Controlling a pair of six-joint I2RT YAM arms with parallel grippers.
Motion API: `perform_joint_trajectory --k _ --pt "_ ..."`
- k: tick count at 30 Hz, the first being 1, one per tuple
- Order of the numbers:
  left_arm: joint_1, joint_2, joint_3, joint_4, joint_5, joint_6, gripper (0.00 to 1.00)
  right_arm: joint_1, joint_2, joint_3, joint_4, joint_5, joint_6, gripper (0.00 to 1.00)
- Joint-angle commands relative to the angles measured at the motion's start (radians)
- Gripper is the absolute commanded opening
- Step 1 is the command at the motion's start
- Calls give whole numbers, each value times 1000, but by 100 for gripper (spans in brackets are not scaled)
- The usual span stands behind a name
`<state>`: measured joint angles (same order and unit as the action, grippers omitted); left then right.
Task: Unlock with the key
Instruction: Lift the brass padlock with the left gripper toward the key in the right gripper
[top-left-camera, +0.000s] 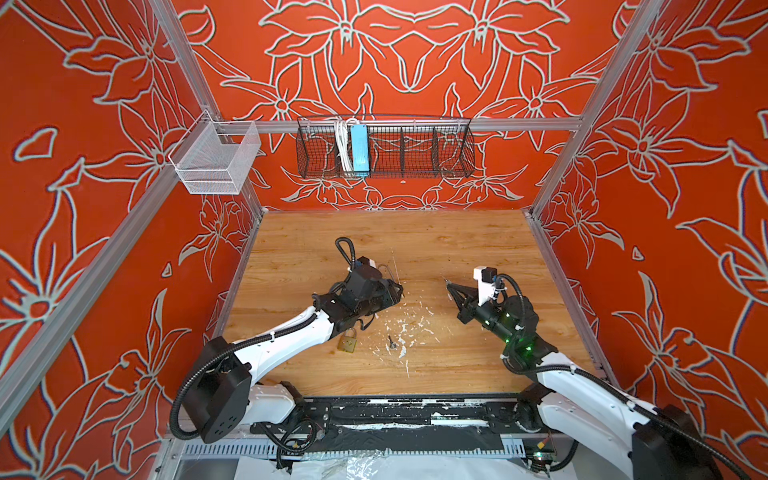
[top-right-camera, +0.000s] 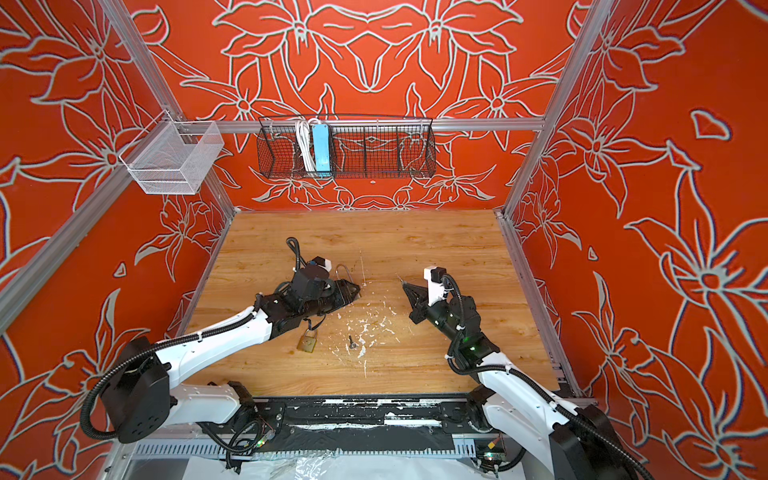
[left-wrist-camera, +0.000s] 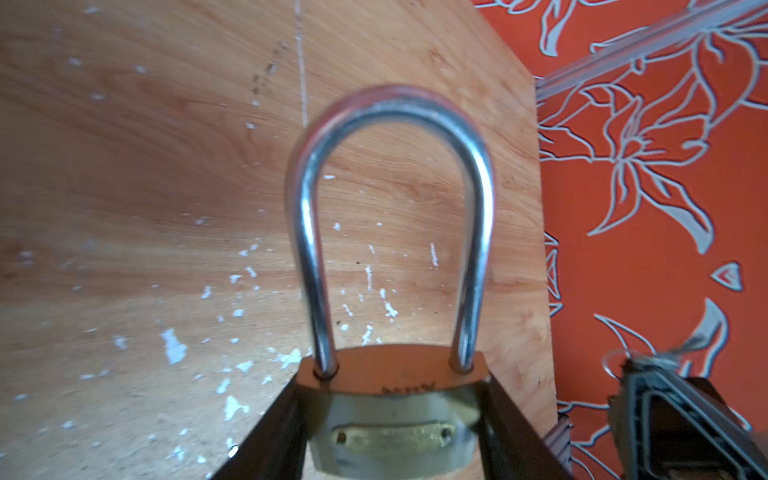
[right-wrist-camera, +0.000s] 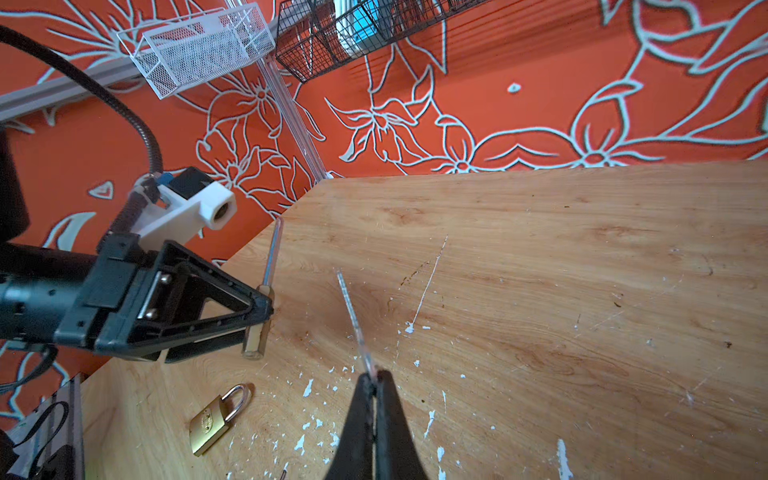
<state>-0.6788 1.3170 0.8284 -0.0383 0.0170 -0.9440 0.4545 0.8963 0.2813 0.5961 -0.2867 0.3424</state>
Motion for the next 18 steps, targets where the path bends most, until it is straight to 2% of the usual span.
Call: perform_joint_trajectory --k 1,7,10,15,18 --pt "-14 -1 30 91 -25 -28 0 7 -13 -16 3 30 -33 0" --pt "-19 -80 7 35 -53 -81 0 9 -15 -32 34 46 -55 0" --pt "-20 -76 25 49 -51 -96 0 12 -20 -35 17 51 -72 0" --pt "-19 32 143 28 -46 -88 0 12 -90 -65 2 79 -72 0" --pt "-20 144 254 40 25 -16 0 12 -90 -62 15 79 -70 0"
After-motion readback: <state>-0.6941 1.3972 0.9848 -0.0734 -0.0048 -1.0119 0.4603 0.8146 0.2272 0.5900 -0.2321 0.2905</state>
